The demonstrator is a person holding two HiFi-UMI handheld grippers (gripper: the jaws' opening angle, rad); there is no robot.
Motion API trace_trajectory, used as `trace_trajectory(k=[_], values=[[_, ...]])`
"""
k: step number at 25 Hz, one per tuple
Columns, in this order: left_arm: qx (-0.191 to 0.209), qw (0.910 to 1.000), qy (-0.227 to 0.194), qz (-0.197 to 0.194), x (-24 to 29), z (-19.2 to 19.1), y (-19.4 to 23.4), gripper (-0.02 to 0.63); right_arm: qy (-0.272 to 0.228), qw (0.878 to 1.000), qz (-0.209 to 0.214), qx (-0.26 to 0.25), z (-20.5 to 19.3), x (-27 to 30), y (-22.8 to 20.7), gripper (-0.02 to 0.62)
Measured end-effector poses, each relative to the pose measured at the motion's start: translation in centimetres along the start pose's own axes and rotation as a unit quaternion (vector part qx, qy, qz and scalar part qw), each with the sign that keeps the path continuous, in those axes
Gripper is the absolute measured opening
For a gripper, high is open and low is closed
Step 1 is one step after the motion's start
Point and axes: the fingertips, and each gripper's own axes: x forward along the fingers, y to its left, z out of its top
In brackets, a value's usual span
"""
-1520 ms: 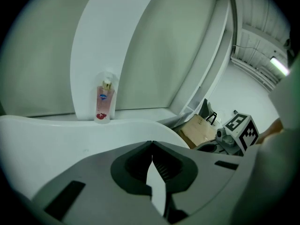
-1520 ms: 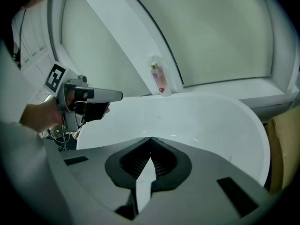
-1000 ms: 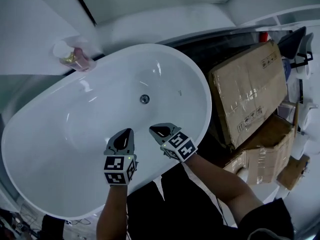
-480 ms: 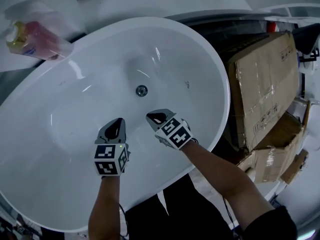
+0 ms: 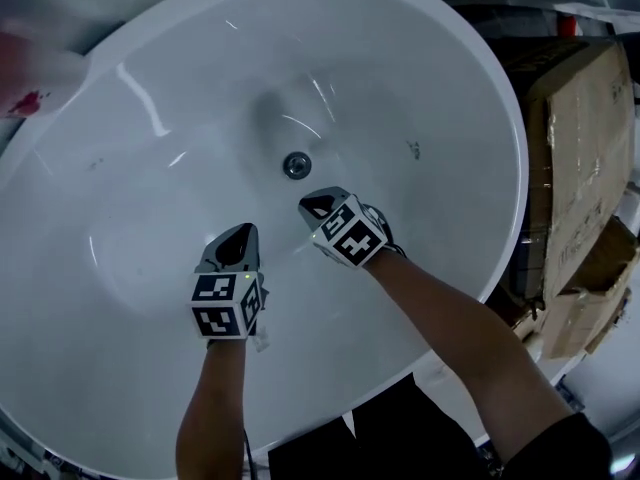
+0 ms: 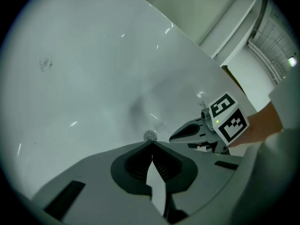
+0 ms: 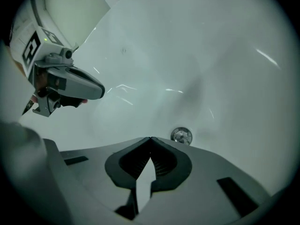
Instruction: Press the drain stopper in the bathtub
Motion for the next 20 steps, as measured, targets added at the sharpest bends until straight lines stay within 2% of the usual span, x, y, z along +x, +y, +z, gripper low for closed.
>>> trace_trajectory(k=[3, 6, 12, 20], values=[[-0.015, 0.9998, 0.008, 0.002, 1.6, -1.0, 1.3, 0.012, 0.006, 0.999, -0.016, 0.028, -0.8, 2.1, -1.8, 0.015], [-0.027, 0.9995, 0.014, -0.004, 3.2, -1.7, 2.0, 0.012, 0.021, 0.999, -0.030, 0.017, -1.5, 3.9, -3.1, 0.015], [-0.008, 0.9996, 0.026, -0.001, 6.6, -2.0, 3.6, 0.012, 0.048, 0.997, -0.049, -0.032, -2.2, 6.2, -5.4, 0.015], [0.024, 0.9984, 0.051, 0.006, 9.9, -3.4, 5.0, 0.012, 0.063, 0.994, -0.073, -0.049, -2.1, 9.6, -8.0, 0.015]])
